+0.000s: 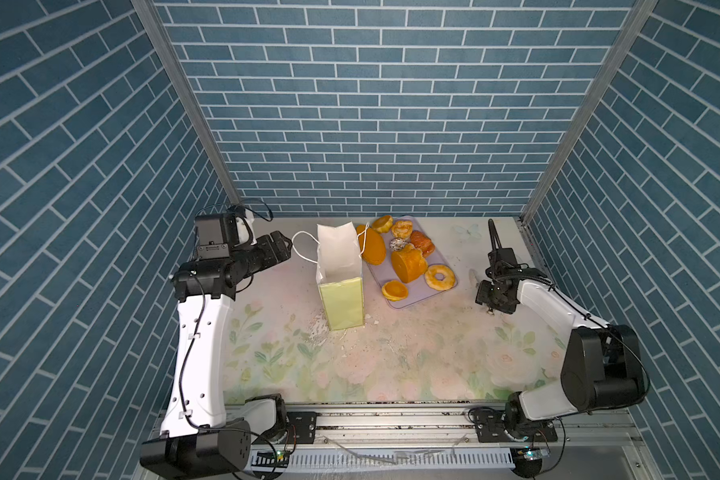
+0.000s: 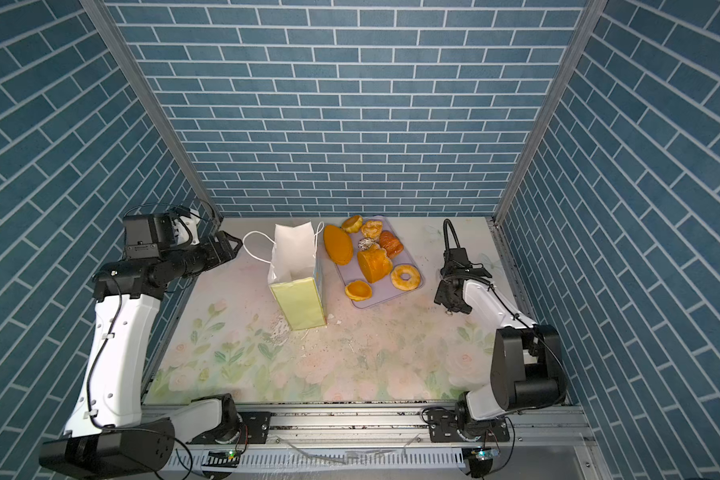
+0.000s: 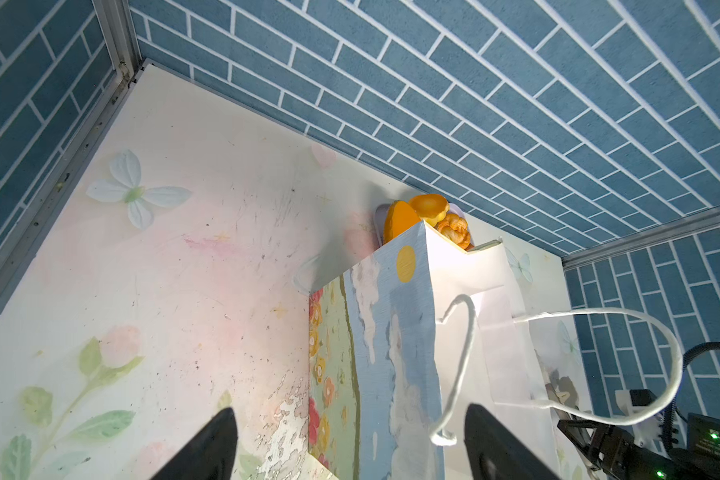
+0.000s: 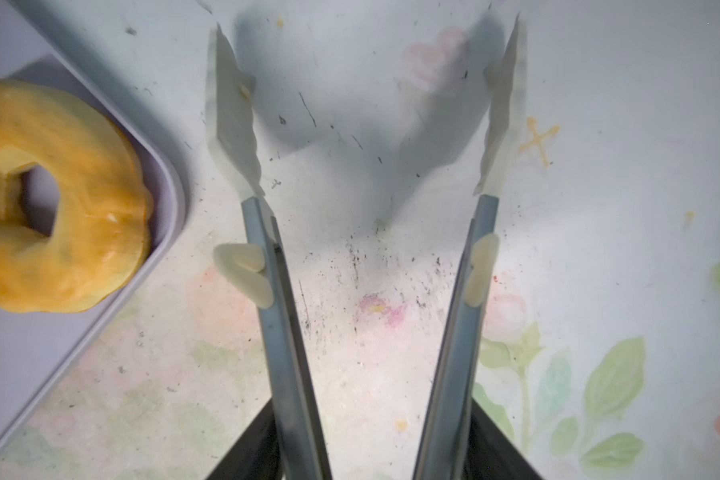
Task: Place the fake bread into the paper bag
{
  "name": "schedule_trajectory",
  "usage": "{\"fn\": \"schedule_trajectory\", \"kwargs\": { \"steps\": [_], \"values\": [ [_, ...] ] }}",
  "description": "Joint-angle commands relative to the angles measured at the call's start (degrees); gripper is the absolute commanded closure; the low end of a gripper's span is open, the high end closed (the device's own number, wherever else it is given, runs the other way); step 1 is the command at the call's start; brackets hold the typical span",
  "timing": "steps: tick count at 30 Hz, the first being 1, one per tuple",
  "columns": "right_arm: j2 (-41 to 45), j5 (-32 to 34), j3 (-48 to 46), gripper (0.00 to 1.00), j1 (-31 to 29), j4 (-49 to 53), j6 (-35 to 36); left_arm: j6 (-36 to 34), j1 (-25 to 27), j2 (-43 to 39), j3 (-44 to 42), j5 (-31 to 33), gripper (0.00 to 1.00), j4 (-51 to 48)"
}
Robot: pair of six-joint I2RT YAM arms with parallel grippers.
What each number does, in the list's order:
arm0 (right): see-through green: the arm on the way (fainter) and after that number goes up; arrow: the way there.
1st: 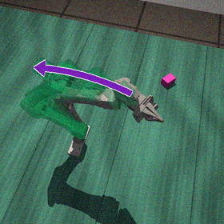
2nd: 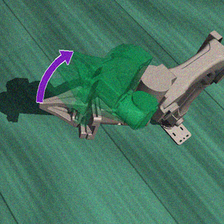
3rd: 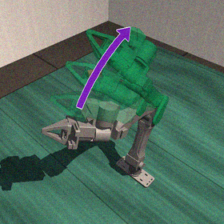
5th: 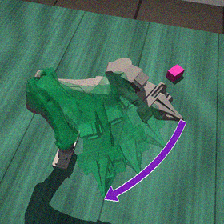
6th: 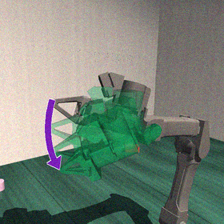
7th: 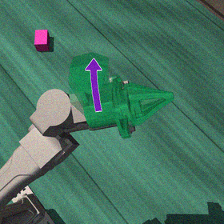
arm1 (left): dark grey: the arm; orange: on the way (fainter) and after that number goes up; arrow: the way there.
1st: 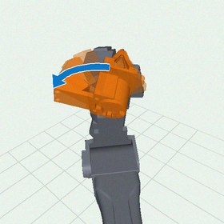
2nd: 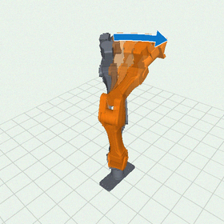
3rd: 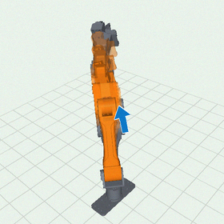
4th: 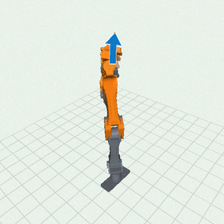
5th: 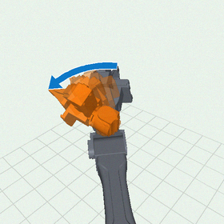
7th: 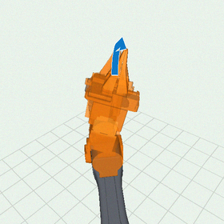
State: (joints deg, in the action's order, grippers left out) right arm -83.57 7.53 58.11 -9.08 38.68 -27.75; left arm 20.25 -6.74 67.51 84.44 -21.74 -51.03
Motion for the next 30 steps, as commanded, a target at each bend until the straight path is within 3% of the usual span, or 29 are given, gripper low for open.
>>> {"fn": "schedule_trajectory", "kwargs": {
  "steps": [1,14,22,30],
  "values": [
    [2.4,2.0,2.8,0.37,-0.3,5.8,2.9,0.5,-0.1,-0.1,1.7,-1.0,0.13,1.1],
    [3.4,0.9,4.4,0.38,-0.5,9.6,5.2,0.2,-0.1,-0.2,1.4,-0.9,0.13,1.1],
    [0.6,-2.8,-0.4,0.25,-1.5,7.0,-1.8,0.1,-0.1,0.0,1.4,-0.6,0.13,1.2],
    [-5.5,-2.3,-3.8,0.23,-2.3,1.0,-5.3,-1.0,-0.1,-0.4,1.6,0.5,0.13,0.1]
  ]
}}
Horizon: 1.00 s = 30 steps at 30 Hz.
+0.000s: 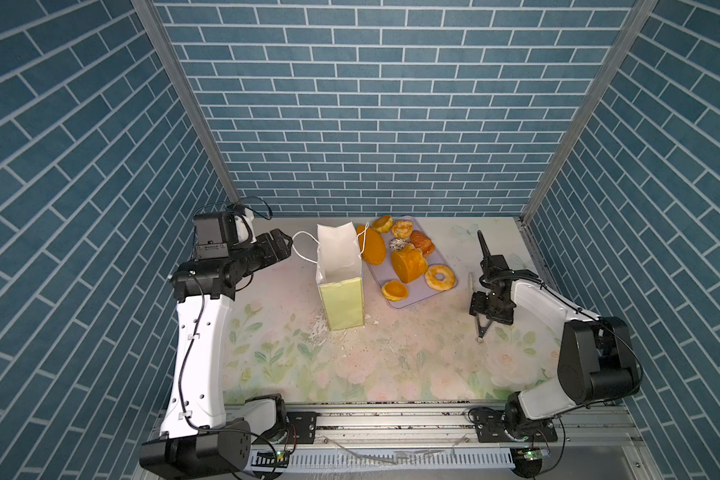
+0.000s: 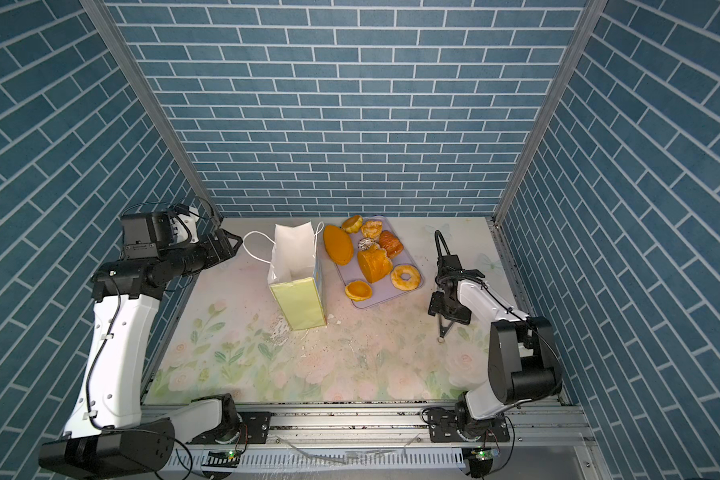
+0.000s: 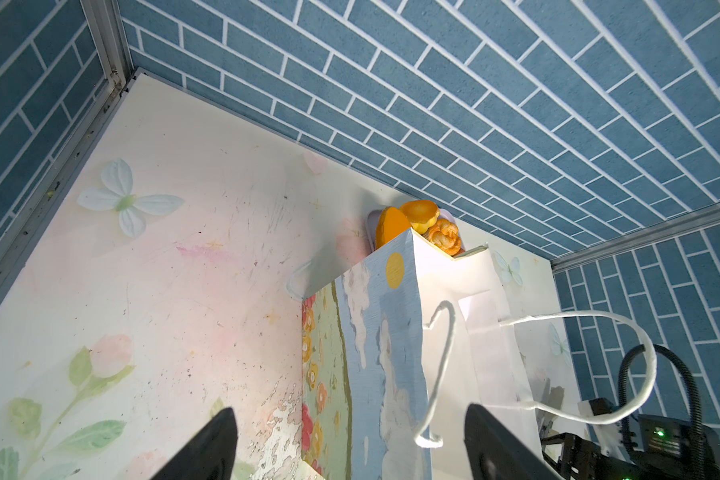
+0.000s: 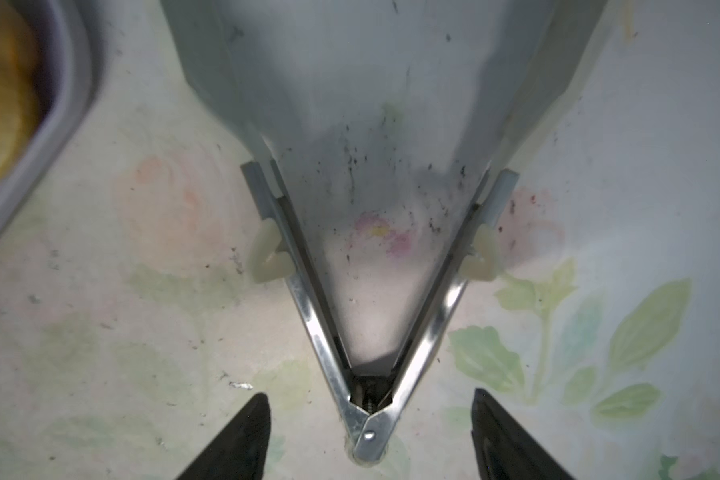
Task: Place the fake bread into the paper bag
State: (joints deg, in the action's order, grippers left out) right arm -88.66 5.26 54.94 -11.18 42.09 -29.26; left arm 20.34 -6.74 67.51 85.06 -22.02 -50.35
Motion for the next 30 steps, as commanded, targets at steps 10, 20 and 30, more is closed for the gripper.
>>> {"fn": "schedule_trajectory", "kwargs": {
  "steps": [10,20,30],
  "values": [
    [-5.7,1.4,-1.2,0.23,-0.1,-6.1,-6.4,-1.1,-0.1,-0.1,0.7,0.9,0.13,-0.6],
    [-4.6,1.7,-4.5,0.26,1.1,-10.9,-2.7,-1.0,-0.1,0.0,0.8,1.0,0.13,-0.9],
    [-3.7,-0.4,-6.8,0.29,2.1,-12.3,-2.0,-0.9,-0.1,-0.5,0.8,1.2,0.13,-1.2]
  ]
}}
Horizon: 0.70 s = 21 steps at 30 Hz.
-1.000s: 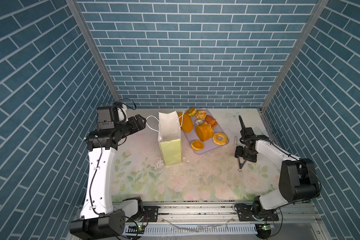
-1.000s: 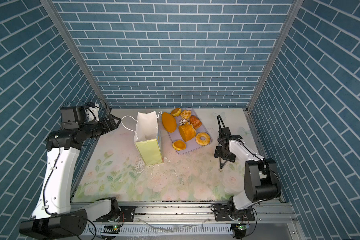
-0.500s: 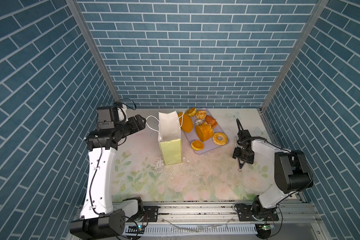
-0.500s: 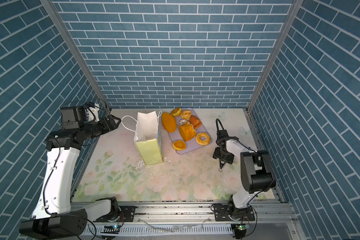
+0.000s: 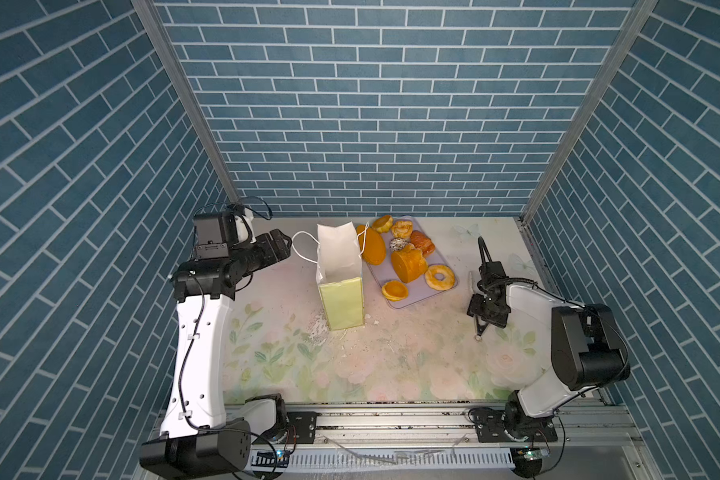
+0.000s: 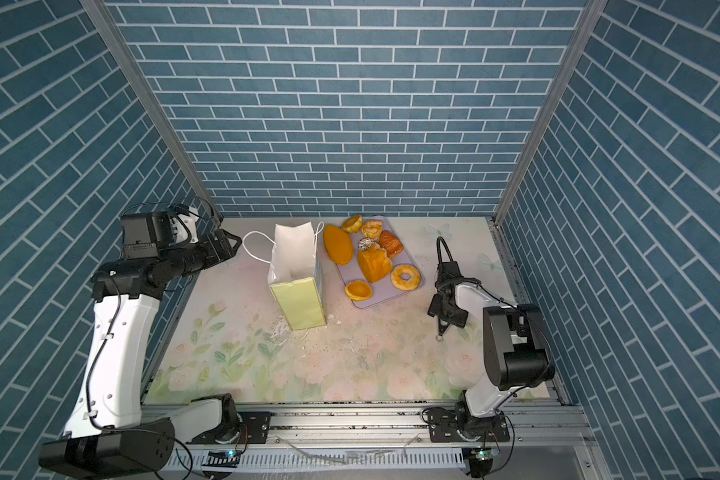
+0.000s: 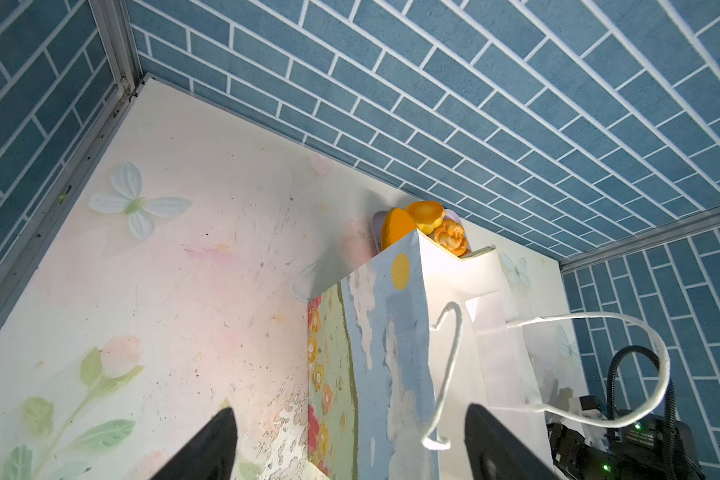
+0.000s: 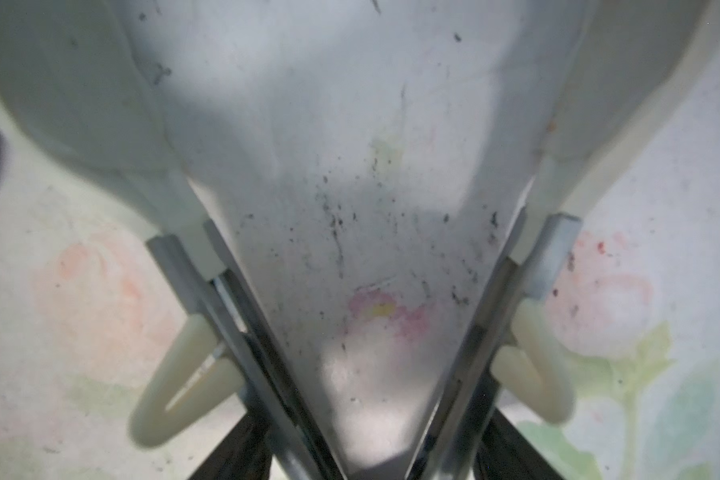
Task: Place the fake bread into the paper bag
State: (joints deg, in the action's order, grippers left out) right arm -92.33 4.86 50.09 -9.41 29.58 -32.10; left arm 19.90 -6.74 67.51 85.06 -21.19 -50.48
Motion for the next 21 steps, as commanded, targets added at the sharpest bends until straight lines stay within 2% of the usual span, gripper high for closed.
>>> {"fn": "schedule_trajectory", "kwargs": {
  "steps": [1,11,15,21],
  "values": [
    [-0.4,-0.2,-1.9,0.30,0.3,0.0,0.9,-0.4,-0.1,-0.7,0.8,0.4,0.13,-1.1],
    [-0.5,0.5,-2.3,0.50,0.4,0.3,0.7,-0.6,-0.1,-0.9,0.5,0.7,0.13,-1.3],
    [3.2,0.3,-1.6,0.55,0.4,0.7,2.1,-0.5,0.0,-1.0,0.3,0.5,0.13,-1.1],
    [7.1,1.4,4.7,0.56,0.4,7.5,5.5,-0.5,-0.1,-1.4,0.2,0.7,0.13,-1.0]
  ]
}}
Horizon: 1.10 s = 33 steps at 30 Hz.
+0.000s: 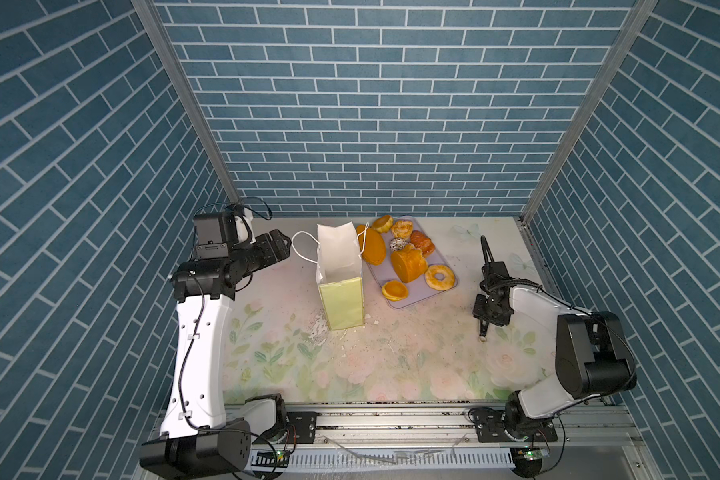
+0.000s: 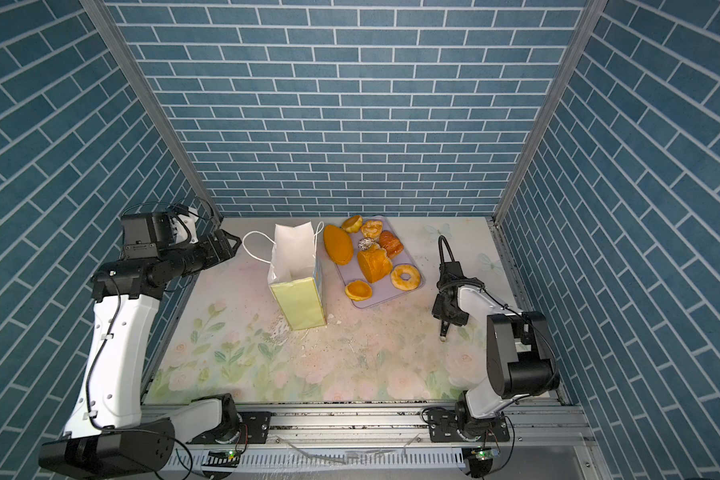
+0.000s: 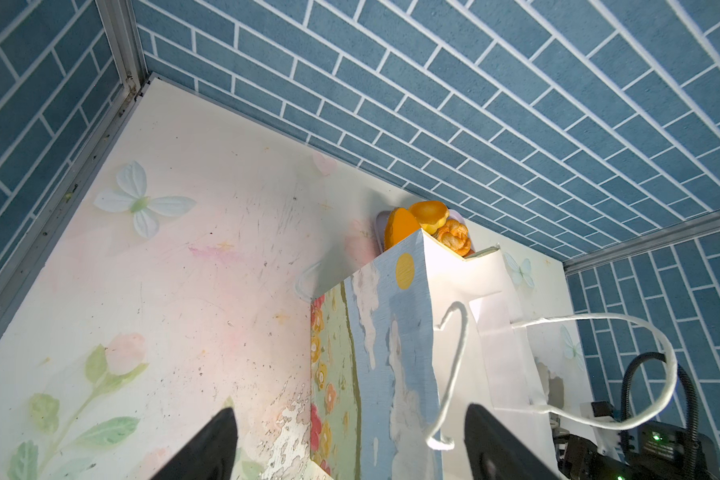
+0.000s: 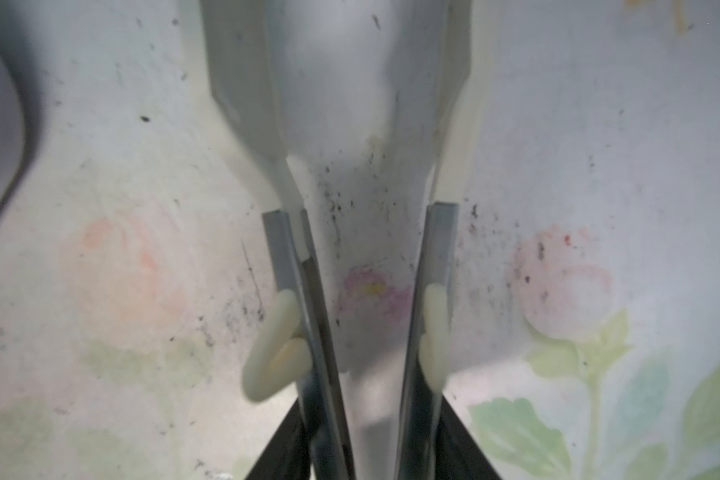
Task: Place the fake bread into the paper bag
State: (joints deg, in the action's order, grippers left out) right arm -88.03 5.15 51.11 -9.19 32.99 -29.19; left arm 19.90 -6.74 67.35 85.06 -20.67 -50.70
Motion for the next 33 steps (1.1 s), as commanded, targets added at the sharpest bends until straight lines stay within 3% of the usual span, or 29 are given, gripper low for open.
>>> {"fn": "schedule_trajectory", "kwargs": {
  "steps": [1,13,25,33],
  "values": [
    [3.3,1.3,4.7,0.56,0.2,5.1,3.2,-0.5,-0.1,-1.4,0.2,0.2,0.13,-0.9],
    [6.1,4.2,14.5,0.57,0.2,15.9,6.4,-0.4,-0.1,-1.5,-0.1,0.1,0.13,-0.5],
    [8.4,4.1,17.5,0.57,0.1,18.7,8.1,0.0,0.0,-1.9,0.2,-0.3,0.13,-0.3],
    [7.5,3.2,13.8,0.57,0.0,14.1,11.7,0.2,0.0,-1.8,0.0,-0.6,0.13,0.1]
  ]
}}
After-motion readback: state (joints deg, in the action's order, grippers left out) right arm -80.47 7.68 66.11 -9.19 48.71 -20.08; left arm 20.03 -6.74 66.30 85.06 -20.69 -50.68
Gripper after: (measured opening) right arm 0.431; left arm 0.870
